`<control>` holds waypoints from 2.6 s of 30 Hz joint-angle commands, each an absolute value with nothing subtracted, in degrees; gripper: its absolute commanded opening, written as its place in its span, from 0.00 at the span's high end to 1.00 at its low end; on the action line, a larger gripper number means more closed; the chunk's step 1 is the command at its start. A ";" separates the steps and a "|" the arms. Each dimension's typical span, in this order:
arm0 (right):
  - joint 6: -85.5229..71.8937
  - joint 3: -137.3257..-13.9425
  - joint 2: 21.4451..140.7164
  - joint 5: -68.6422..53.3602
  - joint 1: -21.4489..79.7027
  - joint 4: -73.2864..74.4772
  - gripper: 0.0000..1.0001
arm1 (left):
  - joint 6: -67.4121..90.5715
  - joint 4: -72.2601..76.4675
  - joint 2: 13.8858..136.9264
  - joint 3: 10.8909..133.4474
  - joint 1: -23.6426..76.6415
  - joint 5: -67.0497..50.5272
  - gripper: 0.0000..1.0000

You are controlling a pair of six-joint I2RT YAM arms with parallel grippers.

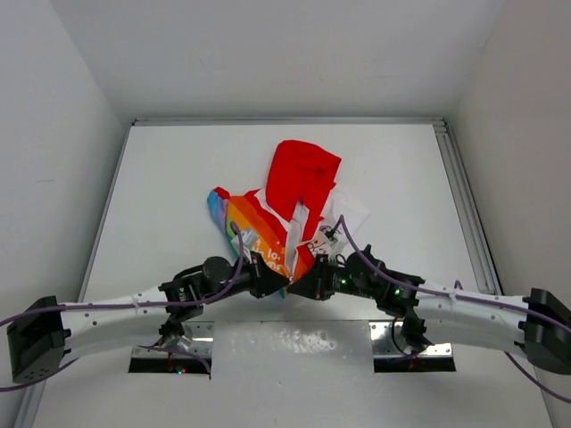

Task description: Zip up the jacket

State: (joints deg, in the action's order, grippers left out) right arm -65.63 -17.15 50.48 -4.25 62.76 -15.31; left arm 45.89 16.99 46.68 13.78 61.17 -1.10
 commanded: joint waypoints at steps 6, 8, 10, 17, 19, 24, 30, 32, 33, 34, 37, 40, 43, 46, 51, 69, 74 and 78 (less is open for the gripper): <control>-77.96 -21.18 51.68 3.94 61.79 -25.75 1.00 | 44.65 12.75 41.84 9.32 63.46 2.81 1.00; -78.66 -21.62 51.68 6.41 61.26 -25.58 1.00 | 44.39 11.35 39.91 9.23 63.63 2.99 1.00; -79.98 -21.27 51.50 8.34 60.56 -26.01 1.00 | 44.38 10.55 38.33 8.97 63.89 3.25 1.00; -87.09 -18.99 55.62 8.71 55.55 -36.36 1.00 | 43.51 9.40 34.80 8.09 64.34 2.38 1.00; -89.29 -18.90 58.17 6.69 53.80 -42.58 1.00 | 42.89 8.97 35.50 8.43 64.42 1.94 1.00; -93.51 -21.61 65.39 1.67 51.95 -51.50 1.00 | 41.66 9.58 37.70 8.35 64.60 0.88 1.00; -91.67 -23.29 67.67 3.17 50.63 -47.37 1.00 | 39.38 9.58 38.93 10.63 64.69 0.26 1.00; -91.84 -22.42 68.64 3.08 50.19 -48.07 1.00 | 38.94 9.93 39.46 10.81 64.77 -1.22 1.00; -91.06 -22.50 69.60 2.12 49.92 -48.69 1.00 | 38.94 9.93 39.55 10.98 64.69 -1.23 1.00; -88.88 -23.37 69.87 0.37 49.92 -47.65 1.00 | 38.94 9.76 39.64 11.07 64.77 -1.23 1.00; -69.79 -29.95 67.07 -5.43 50.80 -30.99 1.00 | 38.85 9.14 38.67 11.25 64.69 -1.41 1.00; -51.93 -40.22 62.85 -3.44 54.57 -6.21 1.00 | 38.85 8.35 38.15 11.78 64.78 -1.67 1.00; -42.47 -41.22 60.56 -4.73 55.11 5.35 1.00 | 38.50 9.05 38.49 11.69 64.77 -2.46 1.00; -36.14 -44.53 62.83 -10.62 55.02 11.13 1.00 | 38.15 11.94 39.55 11.25 64.77 -3.78 1.00; -28.32 -48.78 67.59 -17.74 54.85 15.91 1.00 | 38.14 12.48 39.65 11.43 64.78 -6.41 1.00; -30.67 -42.28 71.63 -44.03 50.01 0.62 0.54 | 37.79 15.03 36.56 9.58 64.78 -10.46 1.00; -27.60 -42.10 72.16 -45.44 49.22 2.02 0.51 | 38.32 15.91 36.39 8.52 64.78 -10.63 1.00; -26.37 -41.84 73.73 -47.11 47.82 1.93 0.49 | 38.14 15.91 36.30 8.00 64.78 -11.07 1.00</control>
State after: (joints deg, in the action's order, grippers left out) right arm -28.88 -41.91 72.49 -44.10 49.06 4.38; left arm 38.81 12.40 36.86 8.60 64.36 -9.78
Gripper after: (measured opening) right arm 0.505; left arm 0.007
